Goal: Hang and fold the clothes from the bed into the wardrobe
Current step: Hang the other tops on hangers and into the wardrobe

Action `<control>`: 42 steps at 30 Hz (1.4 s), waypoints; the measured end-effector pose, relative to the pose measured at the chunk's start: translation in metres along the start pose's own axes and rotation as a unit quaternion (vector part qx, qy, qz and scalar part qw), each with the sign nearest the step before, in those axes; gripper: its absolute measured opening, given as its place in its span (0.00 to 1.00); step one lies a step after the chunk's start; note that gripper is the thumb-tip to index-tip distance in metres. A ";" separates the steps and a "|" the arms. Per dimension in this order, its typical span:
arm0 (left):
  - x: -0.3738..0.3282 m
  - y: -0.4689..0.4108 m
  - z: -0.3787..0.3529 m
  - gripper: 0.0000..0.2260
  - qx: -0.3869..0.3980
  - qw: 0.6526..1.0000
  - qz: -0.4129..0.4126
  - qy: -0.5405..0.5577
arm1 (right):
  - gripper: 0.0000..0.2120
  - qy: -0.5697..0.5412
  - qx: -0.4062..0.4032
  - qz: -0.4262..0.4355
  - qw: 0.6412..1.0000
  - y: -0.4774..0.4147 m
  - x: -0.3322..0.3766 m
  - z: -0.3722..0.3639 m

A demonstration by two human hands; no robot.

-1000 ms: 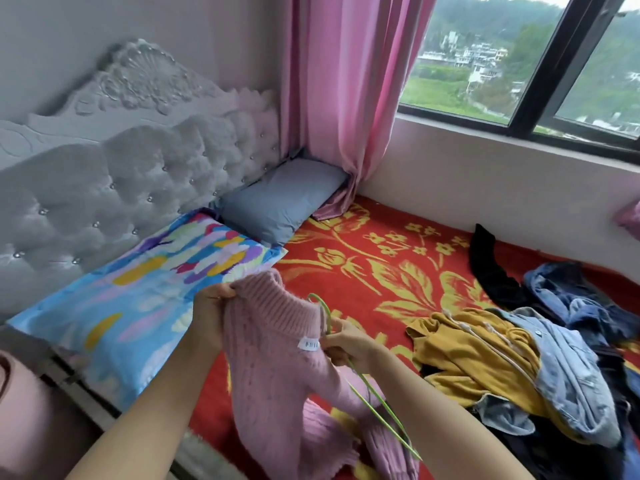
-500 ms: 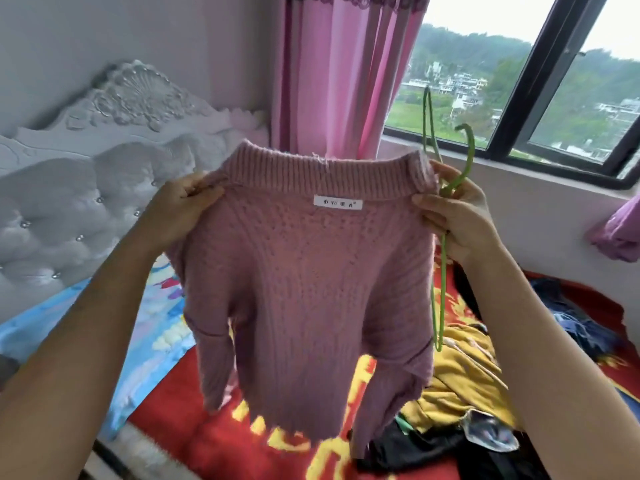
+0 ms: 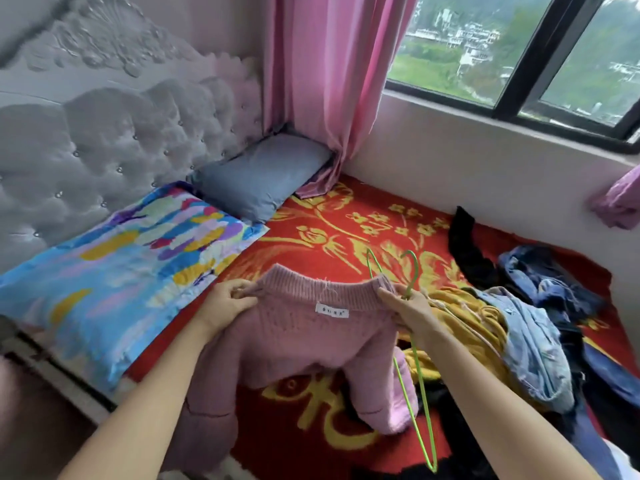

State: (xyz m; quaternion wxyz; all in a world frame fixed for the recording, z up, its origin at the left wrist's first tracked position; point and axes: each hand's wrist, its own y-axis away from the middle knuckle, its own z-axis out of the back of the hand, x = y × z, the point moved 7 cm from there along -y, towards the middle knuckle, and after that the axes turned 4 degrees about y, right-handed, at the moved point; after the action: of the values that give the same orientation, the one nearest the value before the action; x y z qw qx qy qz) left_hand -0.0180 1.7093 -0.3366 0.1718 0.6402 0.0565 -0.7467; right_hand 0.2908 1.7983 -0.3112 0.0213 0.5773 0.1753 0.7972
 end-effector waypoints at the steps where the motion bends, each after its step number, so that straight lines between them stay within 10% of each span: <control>1: 0.009 0.003 -0.003 0.08 0.010 1.000 0.023 -0.017 | 0.04 0.000 0.007 -0.004 1.000 -0.002 -0.006 -0.003; 5: 0.040 0.014 -0.016 0.21 0.078 0.990 0.117 -0.013 | 0.08 -0.019 0.049 -0.002 0.999 -0.002 -0.022 -0.013; 9: 0.035 0.023 -0.026 0.04 0.063 0.996 0.059 0.016 | 0.10 -0.024 0.071 -0.016 0.997 -0.002 -0.035 -0.008; 14: 0.024 0.025 -0.026 0.17 0.033 0.998 -0.054 -0.006 | 0.08 0.125 0.081 0.019 0.989 0.001 -0.027 0.010; 23: 0.031 0.039 -0.040 0.09 0.105 0.990 -0.001 0.096 | 0.09 0.168 0.131 0.128 0.969 0.018 0.045 0.036; 29: 0.035 0.041 -0.043 0.11 0.116 0.989 0.001 0.088 | 0.32 0.141 0.220 0.059 0.963 0.030 0.056 0.045; 34: 0.031 0.040 -0.041 0.11 0.101 0.993 -0.014 0.067 | 0.19 0.151 0.256 -0.013 0.955 0.039 0.045 0.050; 37: 0.029 0.038 -0.042 0.10 0.097 0.993 -0.017 0.060 | 0.36 0.159 0.263 -0.019 0.951 0.041 0.039 0.054; 42: 0.027 0.034 -0.046 0.09 0.111 0.991 -0.015 0.077 | 0.37 0.162 0.268 -0.031 0.949 0.045 0.038 0.058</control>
State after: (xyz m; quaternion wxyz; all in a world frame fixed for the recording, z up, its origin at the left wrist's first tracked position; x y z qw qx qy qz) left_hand 0.0328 1.6859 -0.3664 0.0836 0.7102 -0.0039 -0.6990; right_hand 0.3398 1.7797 -0.2473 -0.1386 0.4192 0.4016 0.8024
